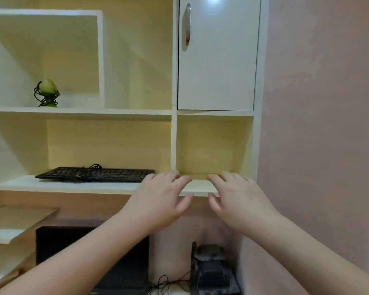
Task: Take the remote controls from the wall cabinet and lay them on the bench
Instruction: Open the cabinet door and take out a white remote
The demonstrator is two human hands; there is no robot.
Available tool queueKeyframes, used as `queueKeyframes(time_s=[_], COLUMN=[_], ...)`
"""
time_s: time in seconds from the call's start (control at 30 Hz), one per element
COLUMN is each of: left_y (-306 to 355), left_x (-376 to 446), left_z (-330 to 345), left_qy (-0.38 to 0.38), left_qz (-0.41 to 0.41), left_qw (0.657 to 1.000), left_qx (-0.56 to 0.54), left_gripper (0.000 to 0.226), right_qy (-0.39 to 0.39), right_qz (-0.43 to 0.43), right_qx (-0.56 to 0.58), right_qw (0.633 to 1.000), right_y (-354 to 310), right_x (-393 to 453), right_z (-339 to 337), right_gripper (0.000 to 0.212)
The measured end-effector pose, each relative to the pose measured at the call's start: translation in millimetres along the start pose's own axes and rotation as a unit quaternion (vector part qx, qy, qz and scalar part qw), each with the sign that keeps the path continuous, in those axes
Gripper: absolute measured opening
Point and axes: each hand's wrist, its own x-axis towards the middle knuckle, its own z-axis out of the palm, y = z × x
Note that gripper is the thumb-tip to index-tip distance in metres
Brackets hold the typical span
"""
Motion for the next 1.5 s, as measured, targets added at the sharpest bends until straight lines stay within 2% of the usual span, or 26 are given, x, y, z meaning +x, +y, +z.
queueKeyframes(time_s=[0.33,0.47,0.77,0.93,1.13,1.27,1.37,1.5], left_y=[-16.0,-37.9,-92.6,-123.8,-157.7,-167.4,-173.5,-177.6], left_x=[85.0,101.5,155.6,190.4,236.1,254.3,260.8,266.5], left_z=[-17.6,-25.1,-35.7,-42.0,-61.2,-53.6,-43.1,-33.2], left_qy=[0.048,0.099,0.223,0.27,0.248,0.272,0.277,0.283], left_qz=[0.022,0.074,0.085,0.092,0.05,0.06,0.069,0.068], left_qw=[0.997,0.98,0.955,0.938,0.938,0.93,0.926,0.929], left_qx=[0.06,0.159,0.178,0.199,0.235,0.239,0.248,0.227], left_gripper=[0.052,0.053,0.045,0.04,0.058,0.058,0.067,0.071], right_qy=[0.058,0.12,0.2,0.28,0.371,0.404,0.424,0.405], right_qz=[-0.047,-0.044,-0.026,-0.028,-0.013,-0.004,0.004,0.048], right_qx=[-0.006,-0.08,-0.151,-0.155,-0.219,-0.167,-0.106,0.006], right_qw=[0.997,0.989,0.968,0.947,0.902,0.899,0.9,0.913], right_y=[40.7,47.2,39.8,37.2,45.9,50.1,47.6,44.4], right_x=[76.1,102.3,175.2,228.0,290.4,323.5,344.8,371.9], right_z=[0.0,1.8,-29.1,-59.2,-80.3,-93.2,-105.2,-128.9], right_gripper=[0.04,0.035,0.034,0.038,0.037,0.051,0.064,0.059])
